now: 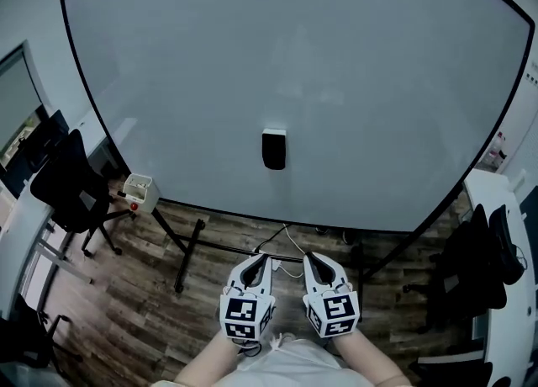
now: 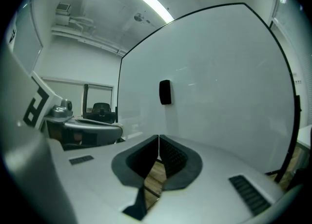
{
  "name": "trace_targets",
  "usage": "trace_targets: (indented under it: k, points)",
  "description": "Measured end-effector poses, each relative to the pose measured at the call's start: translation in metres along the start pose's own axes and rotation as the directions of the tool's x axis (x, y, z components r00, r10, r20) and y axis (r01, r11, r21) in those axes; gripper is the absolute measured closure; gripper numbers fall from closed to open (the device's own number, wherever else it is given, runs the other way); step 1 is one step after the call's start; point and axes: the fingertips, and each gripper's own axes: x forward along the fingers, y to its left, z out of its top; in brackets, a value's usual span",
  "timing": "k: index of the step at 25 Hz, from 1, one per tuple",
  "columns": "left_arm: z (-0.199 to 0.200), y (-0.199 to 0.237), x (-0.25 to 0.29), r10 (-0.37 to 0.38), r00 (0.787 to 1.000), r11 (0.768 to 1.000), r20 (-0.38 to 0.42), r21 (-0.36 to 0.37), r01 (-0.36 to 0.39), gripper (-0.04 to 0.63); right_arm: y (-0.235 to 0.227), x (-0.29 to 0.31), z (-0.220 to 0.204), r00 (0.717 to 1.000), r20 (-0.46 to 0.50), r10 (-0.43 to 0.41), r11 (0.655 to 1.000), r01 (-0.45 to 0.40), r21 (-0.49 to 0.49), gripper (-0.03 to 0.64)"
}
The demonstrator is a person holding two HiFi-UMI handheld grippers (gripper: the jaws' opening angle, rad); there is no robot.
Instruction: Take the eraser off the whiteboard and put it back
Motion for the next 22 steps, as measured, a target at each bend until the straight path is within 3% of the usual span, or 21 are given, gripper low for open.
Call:
trace_targets:
  k: [16,19,22]
  points:
    - [0.064,0.035,0.097,-0.063,0.996,0.998,0.065,0.011,0.062,0.571,-0.055,0.070,0.025,0.995,0.009,-0.098,0.995,0.098,0.006,0.589]
    - [0.083,0.038,0.113,-0.086,0.993,0.996,0.075,0.003,0.086,0.405,-0.058,0.079,0.031,0.992,0.010,-0.128,0.992,0.128,0.007,0.589]
    - [0.104,0.049,0.122,-0.090,0.988,0.996,0.122,-0.019,0.093,0.351,-0.057,0.088,0.030,0.989,0.002,-0.146,0.989,0.146,0.015,0.589]
